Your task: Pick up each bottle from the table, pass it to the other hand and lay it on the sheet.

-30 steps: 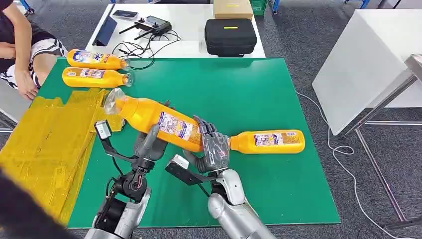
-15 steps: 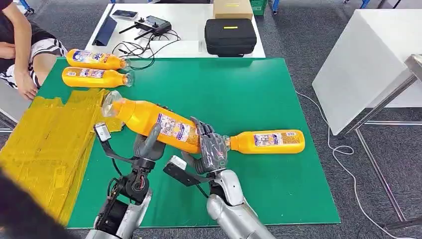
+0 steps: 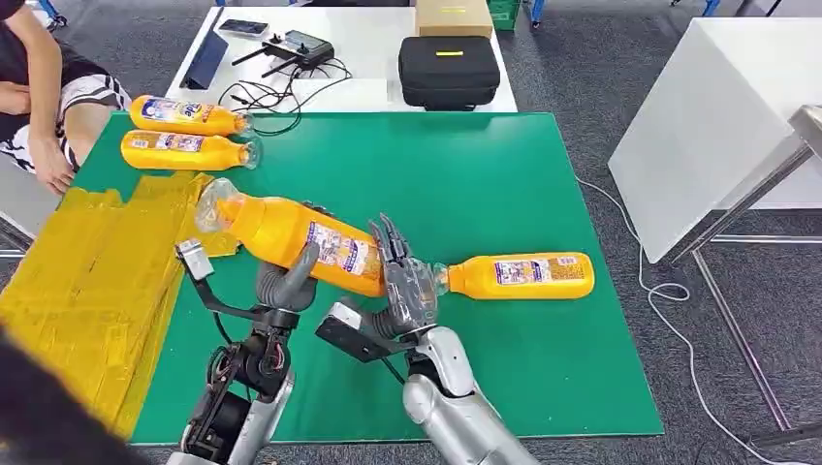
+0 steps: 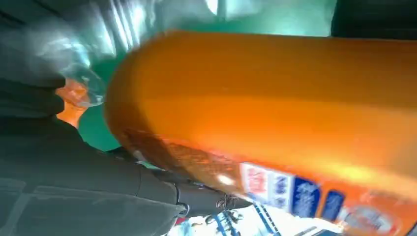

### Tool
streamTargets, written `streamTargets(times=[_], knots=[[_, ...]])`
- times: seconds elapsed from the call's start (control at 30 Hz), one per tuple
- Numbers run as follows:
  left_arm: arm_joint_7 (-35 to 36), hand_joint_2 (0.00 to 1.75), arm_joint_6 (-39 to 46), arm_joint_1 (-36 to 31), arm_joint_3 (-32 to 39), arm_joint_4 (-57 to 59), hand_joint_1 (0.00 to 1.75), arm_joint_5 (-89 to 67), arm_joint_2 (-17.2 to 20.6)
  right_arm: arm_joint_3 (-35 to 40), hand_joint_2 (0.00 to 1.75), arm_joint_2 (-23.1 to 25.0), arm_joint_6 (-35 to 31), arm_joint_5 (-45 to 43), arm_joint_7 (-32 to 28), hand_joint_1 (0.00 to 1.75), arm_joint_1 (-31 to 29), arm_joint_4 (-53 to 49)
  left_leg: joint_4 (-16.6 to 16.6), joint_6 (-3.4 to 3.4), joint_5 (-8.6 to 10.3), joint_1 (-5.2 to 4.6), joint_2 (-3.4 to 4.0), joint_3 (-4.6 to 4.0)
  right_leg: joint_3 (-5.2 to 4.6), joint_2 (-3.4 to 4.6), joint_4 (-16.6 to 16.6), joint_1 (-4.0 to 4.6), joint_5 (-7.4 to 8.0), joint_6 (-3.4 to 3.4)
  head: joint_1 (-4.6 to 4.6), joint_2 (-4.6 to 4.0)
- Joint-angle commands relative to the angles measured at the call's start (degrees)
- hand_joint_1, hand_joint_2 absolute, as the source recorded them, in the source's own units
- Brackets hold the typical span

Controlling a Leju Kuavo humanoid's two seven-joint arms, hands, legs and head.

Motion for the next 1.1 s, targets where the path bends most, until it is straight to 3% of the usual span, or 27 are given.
streamTargets(times=[0.03, 0.13, 0.23, 0.3, 0.33, 0.4, 0.8, 0.83, 0.9, 0.93, 1.0, 1.03, 1.07, 1.1], knots=[[-1.95, 1.75, 2.81, -1.38, 2.10, -3.19, 1.75, -2.77, 2.07, -2.06, 0.00, -4.07, 1.04, -3.49, -2.41, 0.00, 3.42, -13.27, -0.06, -0.01, -0.06, -0.01, -0.03, 0.22, 0.22, -0.12, -0.03, 0.01, -0.09, 0.00, -0.02, 0.00], [-2.35, 1.75, 3.53, -1.10, 2.18, -3.71, 1.75, -3.67, 2.11, -2.20, 0.00, -4.18, 0.95, -3.71, -2.48, 0.00, 4.02, -14.24, -0.07, -0.01, -0.05, -0.01, 0.02, 0.17, 0.17, -0.04, -0.05, 0.00, -0.05, 0.01, -0.02, 0.00], [-10.28, 1.75, 30.06, -0.84, 4.19, -10.54, 1.75, -24.32, 2.88, -3.86, 0.00, -5.64, 1.61, -4.65, -1.88, 0.00, 7.22, -21.36, -0.04, -0.01, -0.05, 0.02, -0.06, 0.16, 0.19, -0.14, -0.03, 0.03, -0.07, 0.00, 0.00, 0.00], [-11.92, 1.75, 42.61, 0.64, 6.59, -18.09, 1.75, -38.11, 4.79, -5.89, 0.00, -6.27, 3.24, -7.50, -2.99, 0.00, 9.90, -28.28, -0.04, -0.02, -0.15, 0.01, -0.03, 0.36, 0.38, -0.15, 0.00, 0.03, -0.17, 0.00, -0.02, 0.00], [-10.40, 1.75, 41.79, 1.49, 7.51, -20.88, 1.75, -38.97, 5.15, -6.28, 0.00, -6.95, 4.20, -7.82, -3.02, 0.00, 10.79, -30.69, -0.02, -0.02, -0.11, 0.02, 0.07, 0.20, 0.20, -0.02, 0.01, 0.03, -0.09, -0.01, 0.00, 0.00], [-8.87, 1.75, 54.80, 2.17, 9.15, -22.69, 1.75, -55.78, 6.34, -7.84, 0.00, -7.64, 4.06, -9.50, -4.23, 0.00, 12.87, -36.31, -0.03, -0.04, -0.15, 0.02, 0.14, 0.27, 0.23, 0.03, 0.04, 0.02, -0.13, -0.02, 0.00, 0.00], [-9.13, 1.75, 54.70, 2.11, 9.40, -21.87, 1.75, -55.93, 6.06, -7.95, 0.00, -7.62, 4.42, -9.74, -4.25, 0.00, 13.19, -37.20, -0.09, -0.02, -0.07, -0.01, 0.01, 0.28, 0.29, -0.07, -0.05, -0.01, -0.07, -0.01, 0.00, 0.00], [-9.95, 1.75, 57.99, 2.07, 16.80, -23.56, 1.75, -66.11, 2.78, -8.28, 1.75, -7.33, 3.60, -10.60, -5.39, 0.00, 13.29, -37.49, -0.08, -0.02, -0.03, 0.00, -0.03, 0.17, 0.20, -0.08, -0.05, -0.01, -0.04, -0.01, 0.00, 0.00], [-16.62, 1.75, 57.99, -0.05, 34.72, -29.12, 1.75, -93.53, -6.06, -8.63, 1.75, -7.59, 1.79, -12.23, -7.15, 0.00, 13.91, -40.20, -0.07, -0.02, -0.09, 0.01, 0.02, 0.28, 0.29, -0.06, -0.04, 0.01, -0.09, -0.01, 0.00, 0.00], [-16.63, 1.75, 57.99, -1.17, 39.15, -32.97, 1.75, -102.75, -6.34, -8.78, 1.75, -7.88, 1.30, -13.82, -7.88, 0.00, 14.25, -42.20, -0.04, -0.02, -0.15, 0.02, 0.09, 0.34, 0.33, -0.01, -0.02, 0.03, -0.12, -0.01, -0.02, 0.00], [-14.81, 1.75, 57.99, -2.44, 40.52, -32.48, 1.75, -108.54, -5.62, -8.85, 1.75, -8.58, 0.73, -15.41, -8.20, 0.00, 14.66, -44.38, 0.11, -0.01, -0.07, 0.09, 0.08, -0.07, -0.03, 0.04, 0.06, 0.07, -0.01, 0.00, -0.02, 0.00], [-13.75, 1.75, 57.99, -3.30, 40.18, -30.54, 1.75, -109.35, -4.11, -8.70, 1.75, -9.34, 0.01, -15.87, -8.01, 0.00, 14.87, -45.20, 0.14, -0.02, -0.29, 0.07, 0.20, 0.34, 0.31, 0.07, 0.15, 0.08, -0.22, 0.00, 0.00, 0.00], [-12.65, 1.75, 57.99, -3.54, 39.89, -30.32, 1.75, -110.79, -3.28, -8.92, 1.75, -9.57, -0.31, -16.07, -8.02, 0.00, 15.07, -45.48, -0.03, 0.01, -0.04, -0.01, 0.03, 0.11, 0.12, -0.02, 0.01, -0.02, -0.05, 0.02, 0.00, 0.00], [-7.92, 1.75, 57.99, -2.78, 36.80, -31.32, 1.75, -114.82, -1.13, -9.21, 1.75, -9.75, -1.12, -16.84, -8.30, 0.00, 15.31, -45.64, -0.08, 0.00, -0.11, -0.03, 0.05, 0.33, 0.32, -0.04, 0.00, -0.03, -0.12, 0.02, 0.00, 0.00]])
